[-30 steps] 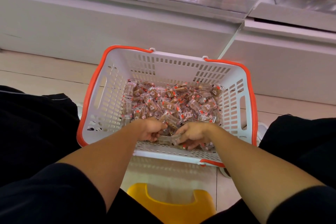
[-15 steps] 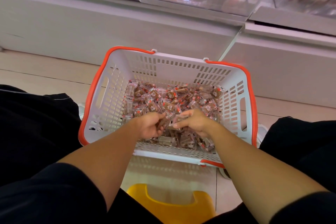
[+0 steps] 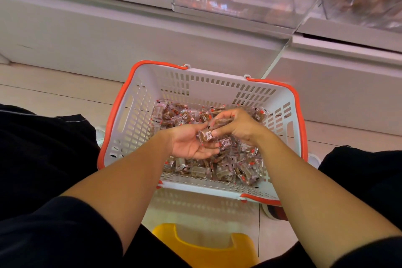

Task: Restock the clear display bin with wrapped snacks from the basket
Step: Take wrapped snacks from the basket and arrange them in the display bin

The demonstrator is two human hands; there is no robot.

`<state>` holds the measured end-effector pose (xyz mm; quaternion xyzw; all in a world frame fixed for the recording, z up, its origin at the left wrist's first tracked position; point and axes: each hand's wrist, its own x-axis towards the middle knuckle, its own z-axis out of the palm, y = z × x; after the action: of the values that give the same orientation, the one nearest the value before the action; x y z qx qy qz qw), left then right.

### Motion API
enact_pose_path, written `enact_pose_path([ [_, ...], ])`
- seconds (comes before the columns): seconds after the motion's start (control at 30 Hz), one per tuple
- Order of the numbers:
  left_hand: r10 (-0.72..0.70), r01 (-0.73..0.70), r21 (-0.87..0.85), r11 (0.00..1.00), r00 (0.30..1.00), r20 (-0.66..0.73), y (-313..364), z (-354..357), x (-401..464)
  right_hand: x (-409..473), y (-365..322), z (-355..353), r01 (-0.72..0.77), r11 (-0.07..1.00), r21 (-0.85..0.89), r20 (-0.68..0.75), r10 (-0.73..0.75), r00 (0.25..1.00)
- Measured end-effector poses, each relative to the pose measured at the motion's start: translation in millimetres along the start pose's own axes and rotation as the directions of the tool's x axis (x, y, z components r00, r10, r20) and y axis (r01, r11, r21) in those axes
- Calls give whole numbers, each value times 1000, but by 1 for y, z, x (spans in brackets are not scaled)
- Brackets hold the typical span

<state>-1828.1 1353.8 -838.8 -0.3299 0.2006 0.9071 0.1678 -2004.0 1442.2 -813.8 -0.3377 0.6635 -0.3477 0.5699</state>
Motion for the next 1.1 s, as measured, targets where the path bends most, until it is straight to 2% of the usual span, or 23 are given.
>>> enact_pose_path([
  [0.17,66,-64,-28,998,994,83,9,5,-4,-2,-10,1,42,994,-100,-89,-51,995],
  [0.37,166,-164,-36,986,985,42,10,3,-8,-16,-27,-4,-16,990,-137,5,17,1000],
  [0.43,174,-172,-66,983,984,26,10,3,-11,-23,-41,-13,-17,974,-224,65,32,997],
  [0.53,183,-182,-48,982,983,21,14,8,-16,-26,-59,-25,-24,897,-441,171,110,979],
  [0.6,160,-161,33,986,987,25,19,14,-20,-25,-68,-24,-55,807,-589,211,218,953],
  [0.67,100,-101,119,988,995,21,25,22,-24,-22,-71,-18,-71,717,-693,177,265,948],
  [0.73,50,-53,155,986,998,23,29,31,-27,-19,-70,-12,-77,664,-743,89,213,973],
  [0.8,35,-38,180,983,999,22,32,36,-29,-19,-69,-9,-109,657,-746,14,180,984],
  [0.9,62,-63,247,967,998,11,34,38,-28,-20,-65,-8,-128,736,-664,-45,132,990],
  [1.0,141,-126,268,955,989,-35,38,38,-24,-23,-63,0,-10,821,-571,36,38,999],
  [1.1,191,-156,321,934,978,-80,38,38,-21,-23,-58,10,26,892,-451,136,40,990],
])
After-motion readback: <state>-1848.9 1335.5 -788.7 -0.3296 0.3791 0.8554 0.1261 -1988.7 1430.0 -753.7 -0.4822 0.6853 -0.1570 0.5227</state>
